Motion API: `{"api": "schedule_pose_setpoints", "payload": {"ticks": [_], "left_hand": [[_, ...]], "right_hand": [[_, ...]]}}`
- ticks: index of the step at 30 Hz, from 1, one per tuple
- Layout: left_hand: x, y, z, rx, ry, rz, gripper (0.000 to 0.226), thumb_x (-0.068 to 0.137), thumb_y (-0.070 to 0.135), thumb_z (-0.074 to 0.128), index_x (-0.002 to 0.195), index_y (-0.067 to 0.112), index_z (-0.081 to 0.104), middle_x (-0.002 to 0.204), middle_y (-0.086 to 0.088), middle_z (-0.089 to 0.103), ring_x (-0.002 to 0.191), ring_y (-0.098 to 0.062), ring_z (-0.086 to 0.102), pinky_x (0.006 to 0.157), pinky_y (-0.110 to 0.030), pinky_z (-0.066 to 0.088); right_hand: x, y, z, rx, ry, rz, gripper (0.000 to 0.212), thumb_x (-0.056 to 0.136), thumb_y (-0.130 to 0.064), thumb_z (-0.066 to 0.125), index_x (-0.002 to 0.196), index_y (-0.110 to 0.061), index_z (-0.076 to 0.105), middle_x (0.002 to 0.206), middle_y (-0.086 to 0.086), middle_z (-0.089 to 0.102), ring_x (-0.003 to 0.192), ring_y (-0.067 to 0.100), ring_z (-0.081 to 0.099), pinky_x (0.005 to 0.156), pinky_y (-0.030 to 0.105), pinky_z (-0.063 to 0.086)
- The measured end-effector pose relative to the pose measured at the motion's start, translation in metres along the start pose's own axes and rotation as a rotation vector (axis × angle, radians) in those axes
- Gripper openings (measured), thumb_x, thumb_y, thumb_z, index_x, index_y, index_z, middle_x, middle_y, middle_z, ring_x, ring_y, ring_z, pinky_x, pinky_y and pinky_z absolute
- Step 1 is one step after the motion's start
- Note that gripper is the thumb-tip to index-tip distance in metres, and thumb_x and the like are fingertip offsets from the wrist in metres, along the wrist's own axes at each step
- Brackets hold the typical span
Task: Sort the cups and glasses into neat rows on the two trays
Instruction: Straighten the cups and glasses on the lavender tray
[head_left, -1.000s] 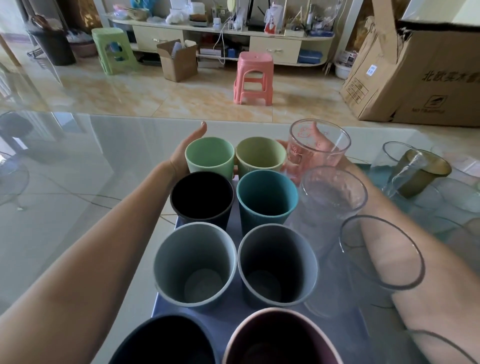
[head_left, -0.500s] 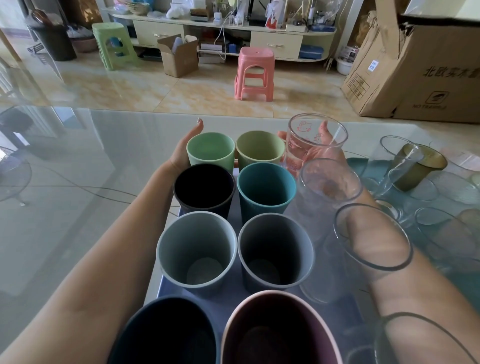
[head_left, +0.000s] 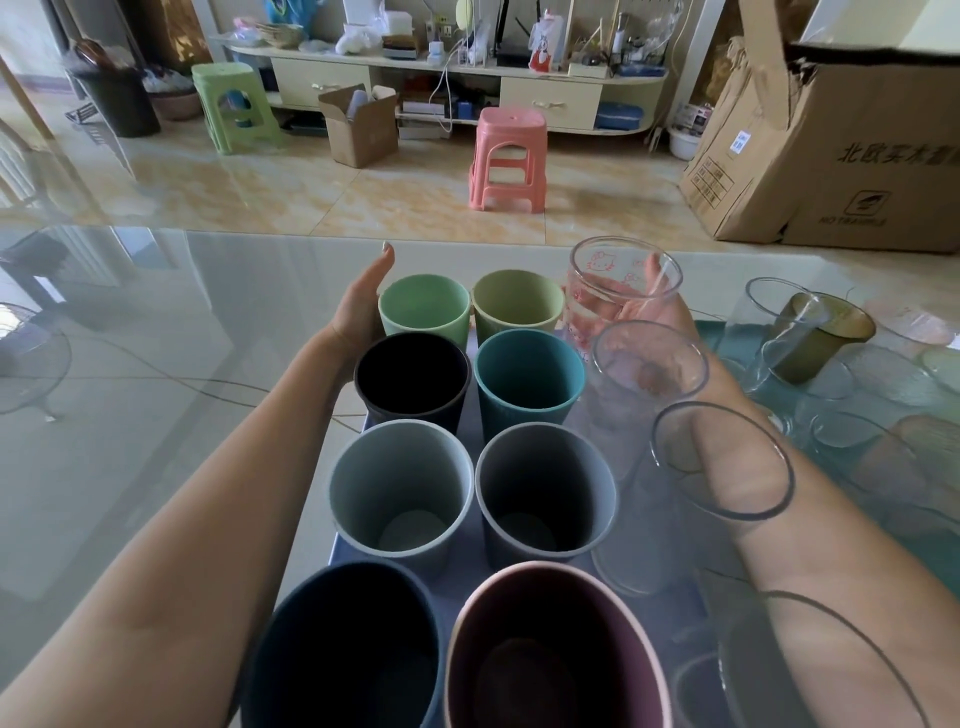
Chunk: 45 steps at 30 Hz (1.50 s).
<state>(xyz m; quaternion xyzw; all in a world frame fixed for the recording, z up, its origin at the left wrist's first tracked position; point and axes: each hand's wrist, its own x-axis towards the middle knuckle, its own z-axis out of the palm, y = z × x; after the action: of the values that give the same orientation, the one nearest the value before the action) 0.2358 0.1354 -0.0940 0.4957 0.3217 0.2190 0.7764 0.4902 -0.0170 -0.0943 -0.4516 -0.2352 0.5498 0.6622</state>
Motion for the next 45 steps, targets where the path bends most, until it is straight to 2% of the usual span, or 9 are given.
{"api": "schedule_pose_setpoints", "payload": {"ticks": [3, 7, 10, 13, 19, 29, 33, 40, 45], "left_hand": [[-0.017, 0.006, 0.005, 0.044, -0.035, 0.021, 0.083, 0.088, 0.068, 0.020, 0.105, 0.004, 0.069, 0.112, -0.021, 0.064, 0.102, -0.035, 0.061, 0.098, -0.043, 0.042], [-0.044, 0.016, 0.015, 0.056, 0.037, 0.085, 0.068, 0.093, 0.060, 0.020, 0.113, 0.012, 0.065, 0.112, -0.015, 0.066, 0.099, -0.030, 0.063, 0.091, -0.041, 0.047], [-0.067, 0.022, 0.021, 0.099, 0.140, 0.132, 0.048, 0.097, 0.048, 0.030, 0.108, 0.015, 0.064, 0.109, -0.010, 0.062, 0.084, -0.018, 0.064, 0.080, -0.030, 0.049], [-0.084, 0.017, 0.026, 0.298, 0.305, 0.140, 0.038, 0.096, 0.034, 0.043, 0.126, 0.013, 0.050, 0.121, -0.008, 0.051, 0.094, -0.021, 0.056, 0.080, -0.031, 0.045], [-0.094, 0.015, 0.038, 0.568, 0.483, 0.050, 0.027, 0.091, 0.032, 0.051, 0.106, 0.009, 0.049, 0.076, -0.006, 0.045, 0.063, -0.018, 0.046, 0.056, -0.025, 0.043], [-0.077, 0.013, 0.038, 0.735, 0.534, 0.123, 0.028, 0.086, 0.026, 0.051, 0.110, 0.012, 0.053, 0.100, -0.010, 0.060, 0.092, -0.027, 0.060, 0.075, -0.035, 0.050], [-0.075, 0.017, 0.038, 0.774, 0.561, 0.175, 0.005, 0.083, 0.021, 0.050, 0.083, 0.016, 0.052, 0.084, -0.009, 0.054, 0.076, -0.022, 0.051, 0.068, -0.031, 0.040], [-0.073, 0.023, 0.038, 0.790, 0.613, 0.183, 0.014, 0.081, 0.016, 0.047, 0.068, 0.018, 0.046, 0.078, -0.011, 0.052, 0.071, -0.022, 0.048, 0.063, -0.033, 0.042], [-0.071, 0.022, 0.040, 0.765, 0.611, 0.174, 0.011, 0.085, 0.020, 0.050, 0.090, 0.012, 0.056, 0.093, -0.011, 0.060, 0.083, -0.026, 0.056, 0.070, -0.034, 0.048]], "right_hand": [[-0.007, -0.013, 0.005, -0.121, 0.088, 0.006, 0.083, 0.090, -0.067, 0.015, 0.083, -0.013, 0.077, 0.096, 0.009, 0.072, 0.094, 0.026, 0.066, 0.092, 0.043, 0.047], [-0.034, -0.033, 0.018, -0.256, 0.126, -0.045, 0.075, 0.092, -0.063, 0.004, 0.102, -0.019, 0.064, 0.112, 0.007, 0.062, 0.111, 0.030, 0.057, 0.084, 0.044, 0.049], [-0.058, -0.040, 0.026, -0.409, 0.211, -0.097, 0.066, 0.094, -0.061, 0.007, 0.109, -0.027, 0.062, 0.116, 0.003, 0.063, 0.124, 0.030, 0.051, 0.106, 0.053, 0.037], [-0.085, -0.038, 0.032, -0.613, 0.264, -0.137, 0.061, 0.097, -0.055, 0.008, 0.137, -0.026, 0.043, 0.144, 0.004, 0.045, 0.138, 0.026, 0.033, 0.115, 0.049, 0.022], [-0.125, -0.029, 0.031, -0.862, 0.313, -0.185, 0.062, 0.095, -0.057, 0.014, 0.149, -0.028, 0.021, 0.158, -0.004, 0.018, 0.145, 0.020, 0.017, 0.118, 0.047, 0.017], [-0.170, -0.018, 0.034, -0.761, 0.234, -0.123, 0.049, 0.097, -0.051, 0.022, 0.143, -0.036, 0.031, 0.155, -0.006, 0.027, 0.141, 0.019, 0.028, 0.116, 0.047, 0.025], [-0.181, -0.022, 0.038, -0.704, 0.199, -0.090, 0.052, 0.095, -0.054, 0.022, 0.143, -0.037, 0.031, 0.153, -0.004, 0.031, 0.141, 0.019, 0.029, 0.115, 0.046, 0.028], [-0.192, -0.027, 0.050, -0.721, 0.183, -0.104, 0.045, 0.099, -0.043, 0.022, 0.143, -0.034, 0.031, 0.152, -0.004, 0.031, 0.138, 0.016, 0.031, 0.104, 0.033, 0.034], [-0.194, -0.027, 0.052, -0.696, 0.185, -0.084, 0.040, 0.100, -0.043, 0.023, 0.137, -0.037, 0.037, 0.133, -0.011, 0.042, 0.129, 0.013, 0.040, 0.096, 0.031, 0.039]]}}
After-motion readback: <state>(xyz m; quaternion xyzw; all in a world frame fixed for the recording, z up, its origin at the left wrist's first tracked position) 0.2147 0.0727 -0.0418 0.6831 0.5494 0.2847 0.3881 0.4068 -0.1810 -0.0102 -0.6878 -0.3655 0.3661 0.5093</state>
